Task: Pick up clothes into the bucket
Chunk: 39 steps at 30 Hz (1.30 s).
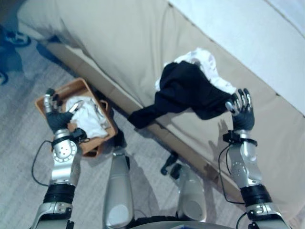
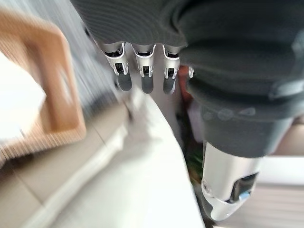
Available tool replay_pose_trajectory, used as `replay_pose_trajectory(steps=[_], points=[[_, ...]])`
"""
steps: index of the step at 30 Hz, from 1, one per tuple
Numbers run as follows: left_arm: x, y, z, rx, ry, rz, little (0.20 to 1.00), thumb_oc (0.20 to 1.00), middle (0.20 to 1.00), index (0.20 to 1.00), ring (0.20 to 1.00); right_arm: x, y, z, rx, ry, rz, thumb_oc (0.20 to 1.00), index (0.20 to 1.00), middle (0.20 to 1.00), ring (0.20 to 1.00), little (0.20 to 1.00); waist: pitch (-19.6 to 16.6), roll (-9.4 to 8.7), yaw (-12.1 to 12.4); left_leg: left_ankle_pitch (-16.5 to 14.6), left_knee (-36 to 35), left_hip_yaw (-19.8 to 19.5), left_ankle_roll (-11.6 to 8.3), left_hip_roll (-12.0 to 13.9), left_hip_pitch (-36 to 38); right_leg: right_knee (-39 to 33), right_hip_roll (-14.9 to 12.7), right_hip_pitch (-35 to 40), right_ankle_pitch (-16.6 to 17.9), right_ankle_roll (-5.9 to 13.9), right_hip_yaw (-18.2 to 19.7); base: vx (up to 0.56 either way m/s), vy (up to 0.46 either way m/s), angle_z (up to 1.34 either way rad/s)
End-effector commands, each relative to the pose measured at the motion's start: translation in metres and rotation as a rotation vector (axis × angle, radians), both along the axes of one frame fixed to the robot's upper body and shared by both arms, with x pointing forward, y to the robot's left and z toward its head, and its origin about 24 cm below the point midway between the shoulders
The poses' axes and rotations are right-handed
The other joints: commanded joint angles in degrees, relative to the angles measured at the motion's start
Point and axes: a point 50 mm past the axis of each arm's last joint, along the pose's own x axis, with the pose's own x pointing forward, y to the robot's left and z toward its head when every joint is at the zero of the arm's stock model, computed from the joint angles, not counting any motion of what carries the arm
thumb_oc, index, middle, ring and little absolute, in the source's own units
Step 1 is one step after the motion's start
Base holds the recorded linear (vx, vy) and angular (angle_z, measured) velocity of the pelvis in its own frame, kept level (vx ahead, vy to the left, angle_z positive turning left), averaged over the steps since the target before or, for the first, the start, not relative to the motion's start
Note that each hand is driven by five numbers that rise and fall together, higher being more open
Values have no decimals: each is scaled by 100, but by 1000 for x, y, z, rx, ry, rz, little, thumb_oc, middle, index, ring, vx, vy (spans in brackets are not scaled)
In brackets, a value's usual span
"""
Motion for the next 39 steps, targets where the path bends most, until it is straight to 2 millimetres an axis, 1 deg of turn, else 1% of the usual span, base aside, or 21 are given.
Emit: replay_pose_trajectory(steps=[1, 2, 3, 4, 8, 11, 13, 14, 16, 17, 19, 21, 23, 24, 26, 27, 30, 33, 36, 38, 39], points=[[-2, -14, 3, 25, -53, -104, 1000, 1000, 1000, 1000, 1000, -5, -10, 6, -145, 8, -24, 1000, 1000, 1000, 1000, 1000, -375, 208, -179, -448, -86, 75, 145, 199, 504, -613, -163, 11, 1175, 435, -46, -42, -67, -40], [0, -23, -3, 11, -34, -171, 1000, 1000, 1000, 1000, 1000, -2, -5, 1, -221, 53, 2, 1000, 1000, 1000, 1000, 1000, -448, 227, -269, -252, -232, 167, 155, 243, 701, -841, -95, 211, 1270, 296, -35, 17, -83, -30], [-1, -23, -3, 10, -32, -169, 1000, 1000, 1000, 1000, 1000, -2, -5, 1, -222, 55, 3, 1000, 1000, 1000, 1000, 1000, -452, 241, -266, -391, -230, 125, 105, 274, 788, -788, -58, 258, 1155, 388, 50, -36, -87, -28], [-1, -32, -11, -16, -9, -223, 1000, 1000, 1000, 1000, 1000, 1, 3, 0, -315, 86, 39, 1000, 1000, 1000, 1000, 1000, -563, 267, -373, -188, -415, 249, 112, 352, 978, -1033, 60, 401, 1243, 252, 75, 23, -55, -26], [-3, -44, -21, -65, 11, -289, 1000, 1000, 1000, 1000, 1000, 6, 10, 4, -423, 91, 76, 1000, 1000, 1000, 1000, 1000, -734, 361, -479, -137, -615, 387, 42, 509, 1301, -1149, 235, 496, 1193, 197, 272, 9, -76, -35], [-9, -52, -32, -94, 43, -348, 1000, 1000, 1000, 1000, 1000, 8, 18, 3, -480, 102, 120, 1000, 1000, 1000, 1000, 1000, -868, 390, -549, -213, -334, 485, -32, 710, 1436, -1200, 443, 691, 1016, 80, 531, 54, -136, -35], [-14, -56, -36, -98, 60, -377, 1000, 1000, 1000, 1000, 1000, 13, 25, 6, -532, 99, 144, 1000, 1000, 1000, 1000, 1000, -760, 391, -416, -273, 370, 233, -53, 695, 1472, -1146, 650, 845, 896, -52, 851, 52, -85, -72], [-15, -59, -38, -120, 60, -395, 1000, 1000, 1000, 1000, 1000, 15, 27, 6, -546, 104, 149, 1000, 1000, 1000, 1000, 1000, -732, 413, -349, -147, 324, 80, -96, 661, 1497, -1177, 701, 911, 853, -59, 912, 50, -7, -113], [-18, -64, -45, -134, 90, -417, 1000, 1000, 1000, 1000, 1000, 20, 30, 5, -551, 116, 143, 1000, 1000, 1000, 1000, 1000, -751, 512, -193, 37, -203, -379, -177, 509, 1334, -1193, 749, 1001, 780, 2, 1049, 156, 105, -82], [-21, -66, -50, -156, 102, -415, 1000, 1000, 1000, 1000, 1000, 27, 37, 12, -572, 92, 149, 1000, 1000, 1000, 1000, 1000, -780, 642, -111, 240, -610, -773, -234, 338, 1200, -1186, 862, 980, 805, 62, 1223, 170, 122, -29], [-23, -66, -52, -157, 108, -411, 1000, 1000, 1000, 1000, 1000, 32, 40, 15, -590, 86, 149, 1000, 1000, 1000, 1000, 1000, -770, 698, -55, 322, -703, -854, -278, 285, 1149, -1115, 890, 935, 810, 95, 1350, 99, 114, -44], [-26, -63, -53, -175, 103, -398, 1000, 1000, 1000, 1000, 1000, 42, 51, 25, -661, 57, 159, 1000, 1000, 1000, 1000, 1000, -754, 800, 5, 208, -689, -728, -247, 287, 1112, -904, 864, 773, 753, 151, 1565, 62, 201, -118], [-26, -63, -50, -185, 84, -403, 1000, 1000, 1000, 1000, 1000, 53, 62, 39, -738, 18, 163, 1000, 1000, 1000, 1000, 1000, -653, 853, 56, 56, -474, -556, -140, 222, 1074, -666, 650, 516, 852, 239, 1726, -39, 276, -163], [-23, -63, -45, -159, 70, -402, 1000, 1000, 1000, 1000, 1000, 61, 65, 55, -785, -23, 128, 1000, 1000, 1000, 1000, 1000, -472, 812, 49, -42, -208, -296, -45, 115, 880, -630, 457, 294, 915, 275, 1844, -86, 196, -119], [-21, -64, -41, -137, 56, -403, 1000, 1000, 1000, 1000, 1000, 65, 68, 62, -809, -42, 111, 1000, 1000, 1000, 1000, 1000, -372, 802, 65, -72, -121, -181, 1, 60, 791, -618, 359, 189, 952, 291, 1879, -96, 156, -65], [-19, -67, -37, -134, 38, -410, 1000, 1000, 1000, 1000, 1000, 73, 68, 75, -862, -60, 62, 1000, 1000, 1000, 1000, 1000, -224, 805, 62, -100, -95, -70, 44, -8, 680, -708, 252, 67, 1062, 330, 1884, -92, 142, -24], [-15, -69, -26, -132, -7, -412, 1000, 1000, 1000, 1000, 1000, 83, 65, 94, -933, -90, -6, 1000, 1000, 1000, 1000, 1000, -22, 794, 69, -95, -12, 21, 92, -51, 407, -825, 166, -208, 1228, 362, 1895, -114, 110, -8], [-13, -71, -20, -130, -32, -413, 1000, 1000, 1000, 1000, 1000, 87, 63, 104, -997, -103, -48, 1000, 1000, 1000, 1000, 1000, 75, 777, 65, -99, 38, 31, 107, -72, 240, -857, 102, -337, 1276, 372, 1851, -18, 15, -9], [-13, -71, -20, -130, -33, -412, 1000, 1000, 1000, 1000, 1000, 88, 63, 105, -998, -104, -49, 1000, 1000, 1000, 1000, 1000, 71, 777, 61, -99, 45, 29, 108, -74, 225, -852, 100, -350, 1275, 373, 1850, -13, 8, 1], [-8, -81, -3, -70, -87, -428, 1000, 1000, 1000, 1000, 1000, 97, 49, 137, -1092, -146, -185, 1000, 1000, 1000, 1000, 1000, 151, 718, 108, -97, 300, -40, 85, -145, -540, -681, 19, -961, 1286, 366, 1746, -53, 19, 0], [-8, -82, -3, -70, -89, -427, 1000, 1000, 1000, 1000, 1000, 97, 49, 138, -1092, -148, -186, 1000, 1000, 1000, 1000, 1000, 151, 718, 106, -100, 313, -41, 86, -146, -561, -668, 18, -983, 1283, 365, 1750, -16, 6, 12]])
